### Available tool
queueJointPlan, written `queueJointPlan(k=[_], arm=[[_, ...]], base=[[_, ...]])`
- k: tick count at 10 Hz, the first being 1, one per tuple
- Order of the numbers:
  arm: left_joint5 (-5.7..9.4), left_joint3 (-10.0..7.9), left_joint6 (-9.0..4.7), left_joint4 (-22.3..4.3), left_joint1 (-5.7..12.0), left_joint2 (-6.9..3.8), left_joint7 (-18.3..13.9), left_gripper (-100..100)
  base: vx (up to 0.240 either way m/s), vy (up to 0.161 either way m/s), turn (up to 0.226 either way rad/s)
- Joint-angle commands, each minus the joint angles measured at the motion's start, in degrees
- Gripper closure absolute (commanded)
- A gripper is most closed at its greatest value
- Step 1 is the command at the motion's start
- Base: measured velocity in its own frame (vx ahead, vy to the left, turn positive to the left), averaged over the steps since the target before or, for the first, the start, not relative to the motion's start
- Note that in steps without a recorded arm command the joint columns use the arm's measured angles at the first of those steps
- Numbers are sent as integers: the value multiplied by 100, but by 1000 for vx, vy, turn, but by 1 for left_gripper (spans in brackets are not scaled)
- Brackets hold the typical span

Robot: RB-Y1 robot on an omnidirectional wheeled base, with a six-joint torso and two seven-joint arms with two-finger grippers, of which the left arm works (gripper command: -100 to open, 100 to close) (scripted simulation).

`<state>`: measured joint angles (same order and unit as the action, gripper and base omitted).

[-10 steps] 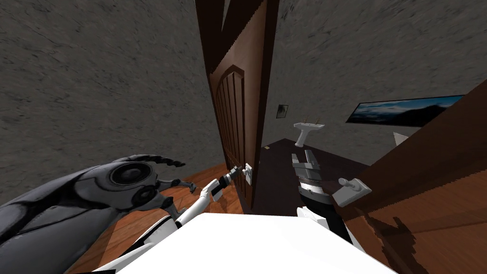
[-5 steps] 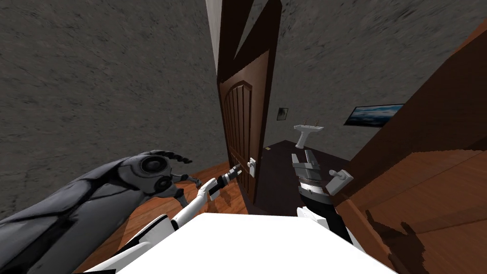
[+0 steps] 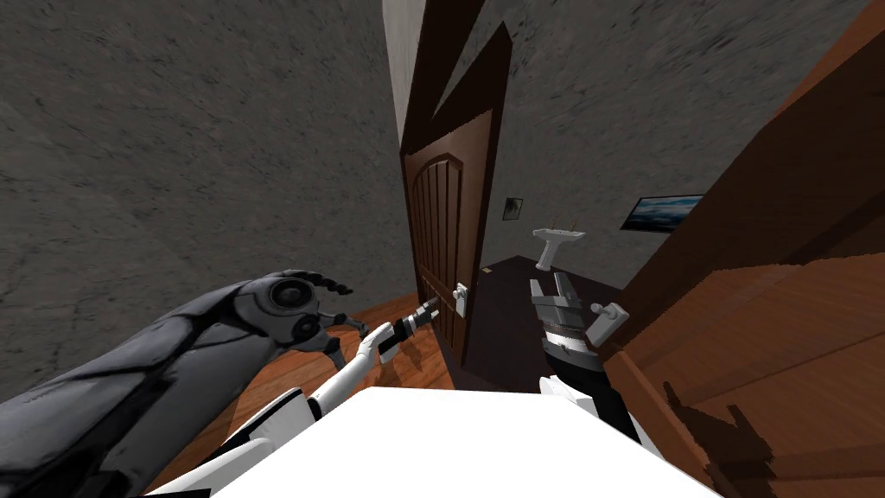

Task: Push the door open

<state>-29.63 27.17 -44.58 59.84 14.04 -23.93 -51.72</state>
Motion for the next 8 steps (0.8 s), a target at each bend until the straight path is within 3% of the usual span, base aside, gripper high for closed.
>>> queueJointPlan(k=[1, 6, 7, 8], arm=[[13, -7, 101, -15, 23, 80, 60, -100], [59, -36, 396, -131, 135, 367, 250, -100], [51, -31, 347, -131, 132, 338, 221, -100], [51, -31, 347, -131, 132, 338, 221, 100]], base=[[106, -131, -90], [127, -145, -71], [65, -63, -8], [-9, 7, 13]])
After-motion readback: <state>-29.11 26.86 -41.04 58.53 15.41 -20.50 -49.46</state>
